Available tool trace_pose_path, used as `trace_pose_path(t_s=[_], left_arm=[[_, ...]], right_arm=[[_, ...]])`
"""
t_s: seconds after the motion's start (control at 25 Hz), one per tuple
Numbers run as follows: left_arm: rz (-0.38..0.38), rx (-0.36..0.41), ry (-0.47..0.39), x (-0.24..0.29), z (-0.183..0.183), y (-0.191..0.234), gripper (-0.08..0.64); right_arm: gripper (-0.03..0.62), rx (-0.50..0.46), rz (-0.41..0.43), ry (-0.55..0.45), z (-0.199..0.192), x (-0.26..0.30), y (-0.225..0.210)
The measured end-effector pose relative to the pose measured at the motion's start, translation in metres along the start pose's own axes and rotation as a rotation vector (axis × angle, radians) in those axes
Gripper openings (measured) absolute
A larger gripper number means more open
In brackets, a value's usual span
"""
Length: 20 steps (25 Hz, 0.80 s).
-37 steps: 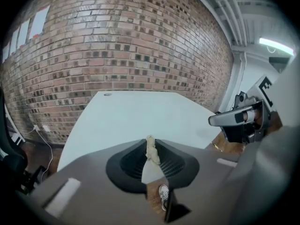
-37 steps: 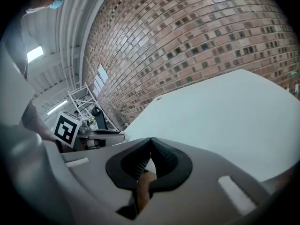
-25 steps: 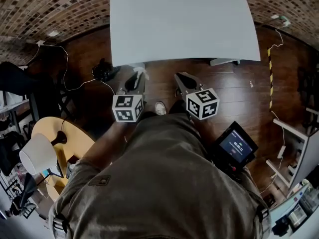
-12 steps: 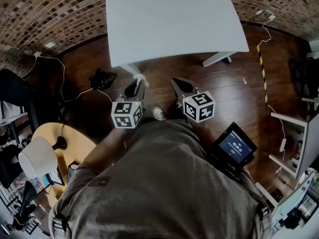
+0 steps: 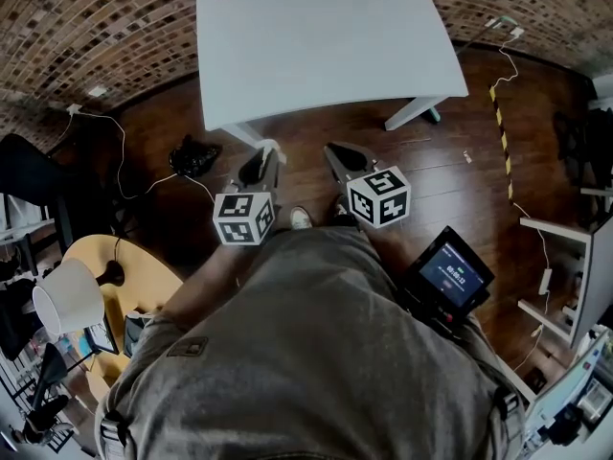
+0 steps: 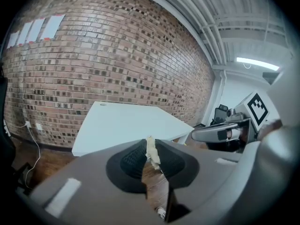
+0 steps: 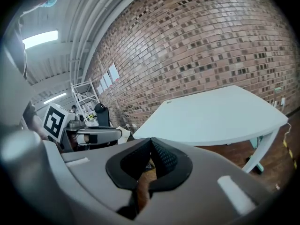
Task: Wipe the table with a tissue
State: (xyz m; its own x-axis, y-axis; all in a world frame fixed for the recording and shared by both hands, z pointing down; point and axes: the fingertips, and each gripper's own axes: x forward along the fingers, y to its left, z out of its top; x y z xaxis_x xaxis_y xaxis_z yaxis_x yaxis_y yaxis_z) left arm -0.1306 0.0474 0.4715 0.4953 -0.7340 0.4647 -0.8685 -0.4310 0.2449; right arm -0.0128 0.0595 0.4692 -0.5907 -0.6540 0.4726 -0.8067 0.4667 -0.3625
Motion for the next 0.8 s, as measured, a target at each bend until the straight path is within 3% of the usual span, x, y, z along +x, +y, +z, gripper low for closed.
trace_pose_path(t_s=[0.8], left_arm=[[0.000, 0.003, 0.005, -0.003, -0.007, -0.012, 0.055]], right_arm=[[0.012, -0.035, -0.007, 0.004, -0.003, -0.008, 0.002]])
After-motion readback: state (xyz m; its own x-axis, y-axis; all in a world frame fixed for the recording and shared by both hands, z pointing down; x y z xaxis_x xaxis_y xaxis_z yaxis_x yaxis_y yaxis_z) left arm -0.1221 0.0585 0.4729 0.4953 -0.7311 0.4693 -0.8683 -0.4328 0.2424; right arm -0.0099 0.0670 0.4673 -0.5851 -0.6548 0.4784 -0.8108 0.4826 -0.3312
